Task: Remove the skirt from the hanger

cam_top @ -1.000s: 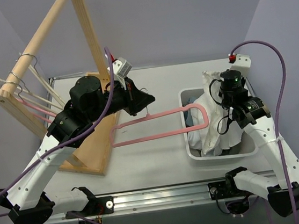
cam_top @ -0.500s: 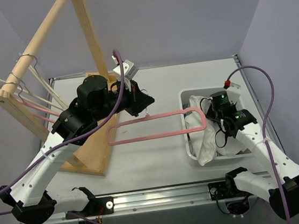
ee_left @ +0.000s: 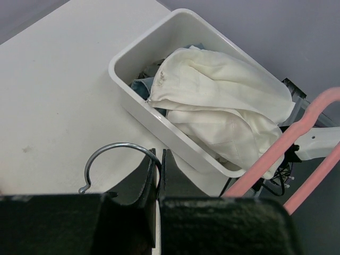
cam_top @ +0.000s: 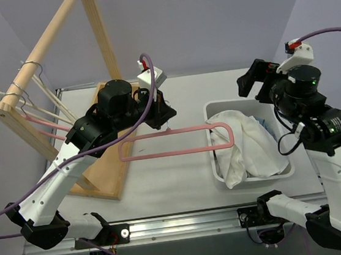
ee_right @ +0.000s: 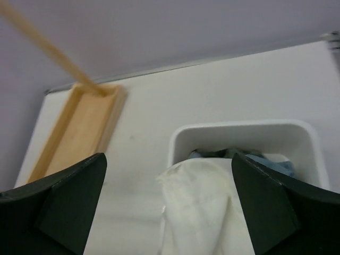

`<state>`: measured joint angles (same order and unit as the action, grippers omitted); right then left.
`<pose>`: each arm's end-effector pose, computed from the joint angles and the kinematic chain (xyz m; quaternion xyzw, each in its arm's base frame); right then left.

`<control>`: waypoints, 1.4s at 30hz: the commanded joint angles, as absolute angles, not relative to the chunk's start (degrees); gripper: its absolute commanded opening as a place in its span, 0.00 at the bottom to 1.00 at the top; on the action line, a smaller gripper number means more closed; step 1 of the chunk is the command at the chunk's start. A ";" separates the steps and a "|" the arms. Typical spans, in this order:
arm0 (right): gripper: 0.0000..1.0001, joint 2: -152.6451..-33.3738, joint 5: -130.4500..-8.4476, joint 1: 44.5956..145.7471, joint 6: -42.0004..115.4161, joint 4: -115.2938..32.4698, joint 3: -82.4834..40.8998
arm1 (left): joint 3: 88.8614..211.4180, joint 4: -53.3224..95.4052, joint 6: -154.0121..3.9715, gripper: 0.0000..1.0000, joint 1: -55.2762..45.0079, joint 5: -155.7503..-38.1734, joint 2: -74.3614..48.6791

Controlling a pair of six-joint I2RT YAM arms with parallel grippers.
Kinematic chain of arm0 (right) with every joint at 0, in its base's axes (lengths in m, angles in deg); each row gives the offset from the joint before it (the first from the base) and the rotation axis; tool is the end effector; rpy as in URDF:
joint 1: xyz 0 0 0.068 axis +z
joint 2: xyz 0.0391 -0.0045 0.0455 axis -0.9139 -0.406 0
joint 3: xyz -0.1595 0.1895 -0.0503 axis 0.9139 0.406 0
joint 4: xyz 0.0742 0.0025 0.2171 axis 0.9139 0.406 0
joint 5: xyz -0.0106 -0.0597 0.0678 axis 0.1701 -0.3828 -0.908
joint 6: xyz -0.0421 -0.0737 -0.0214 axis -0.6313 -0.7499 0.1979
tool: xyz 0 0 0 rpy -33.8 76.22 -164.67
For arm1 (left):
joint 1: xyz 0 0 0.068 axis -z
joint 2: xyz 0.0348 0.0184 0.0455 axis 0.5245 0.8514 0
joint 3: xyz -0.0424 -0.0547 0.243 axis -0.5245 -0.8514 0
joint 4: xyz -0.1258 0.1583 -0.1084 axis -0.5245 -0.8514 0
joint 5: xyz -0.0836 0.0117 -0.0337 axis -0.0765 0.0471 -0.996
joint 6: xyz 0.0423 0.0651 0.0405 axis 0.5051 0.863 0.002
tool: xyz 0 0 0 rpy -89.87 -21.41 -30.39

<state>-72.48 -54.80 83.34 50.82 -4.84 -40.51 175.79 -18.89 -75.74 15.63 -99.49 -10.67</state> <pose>0.1841 0.0474 0.4885 0.0651 0.7185 0.1846 0.6674 0.1845 -0.2211 0.4346 0.2943 0.7495 -0.3580 0.4727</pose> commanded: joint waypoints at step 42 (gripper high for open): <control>0.00 -64.56 -99.51 83.80 54.85 -28.20 -26.27 | 166.40 -10.86 -78.47 0.94 15.92 -109.42 -26.63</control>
